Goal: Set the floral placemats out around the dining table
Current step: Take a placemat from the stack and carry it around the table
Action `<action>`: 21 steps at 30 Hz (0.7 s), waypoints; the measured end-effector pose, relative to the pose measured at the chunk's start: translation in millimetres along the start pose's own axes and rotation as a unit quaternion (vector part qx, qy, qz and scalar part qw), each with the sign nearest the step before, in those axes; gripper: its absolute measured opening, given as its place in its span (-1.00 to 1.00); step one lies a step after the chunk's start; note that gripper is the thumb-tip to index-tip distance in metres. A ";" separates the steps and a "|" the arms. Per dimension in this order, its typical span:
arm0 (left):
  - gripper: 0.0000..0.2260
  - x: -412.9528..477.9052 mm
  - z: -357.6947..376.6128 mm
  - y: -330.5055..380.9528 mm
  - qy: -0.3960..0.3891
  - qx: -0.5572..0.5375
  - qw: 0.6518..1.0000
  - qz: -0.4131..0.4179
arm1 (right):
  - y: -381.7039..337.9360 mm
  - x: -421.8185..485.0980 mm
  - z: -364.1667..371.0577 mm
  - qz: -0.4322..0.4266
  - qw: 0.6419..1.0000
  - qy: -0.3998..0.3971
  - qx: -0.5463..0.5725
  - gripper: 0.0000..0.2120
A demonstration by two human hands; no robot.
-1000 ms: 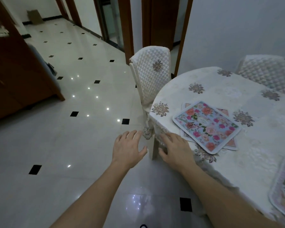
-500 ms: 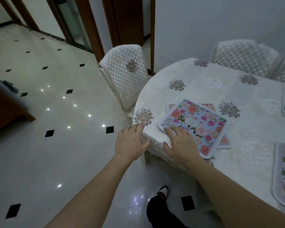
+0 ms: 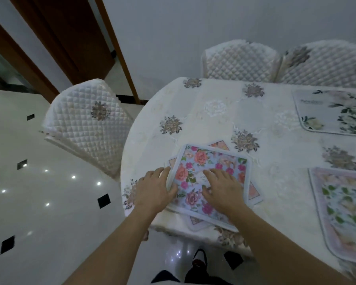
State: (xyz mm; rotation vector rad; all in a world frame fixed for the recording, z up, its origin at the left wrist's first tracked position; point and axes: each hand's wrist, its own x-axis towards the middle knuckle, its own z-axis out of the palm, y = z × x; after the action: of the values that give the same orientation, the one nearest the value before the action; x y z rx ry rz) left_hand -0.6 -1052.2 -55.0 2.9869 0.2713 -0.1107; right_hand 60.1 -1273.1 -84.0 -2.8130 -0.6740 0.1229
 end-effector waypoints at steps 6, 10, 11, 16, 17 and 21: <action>-0.42 46.4 15.9 7.9 -0.035 -0.002 0.999 0.038 | 33.4 0.4 0.7 0.079 0.997 -0.002 -0.027 -0.50; -0.50 68.5 30.4 9.4 -0.018 -0.047 0.998 0.044 | 54.7 -10.2 5.2 0.142 0.990 -0.001 -0.023 -0.44; -0.50 73.4 35.1 8.4 -0.019 -0.057 0.997 0.040 | 58.5 -13.3 6.2 0.165 0.986 0.002 -0.018 -0.43; -0.48 95.6 60.4 2.8 -0.036 -0.105 0.994 -0.008 | 72.0 -21.2 14.7 0.276 0.961 -0.014 0.004 -0.43; -0.48 98.4 65.1 2.3 -0.041 -0.118 0.992 -0.023 | 74.2 -21.4 18.0 0.291 0.956 -0.018 0.007 -0.44; -0.48 103.1 78.1 2.5 -0.058 -0.150 0.986 -0.049 | 77.5 -21.4 33.8 0.363 0.928 0.000 0.086 -0.48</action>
State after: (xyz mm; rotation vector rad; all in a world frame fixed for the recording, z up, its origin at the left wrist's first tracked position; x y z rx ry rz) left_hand 96.3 -1048.1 -140.6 2.6564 0.3850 -0.2308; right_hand 70.1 -1342.4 -136.0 -2.7324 0.3921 0.2929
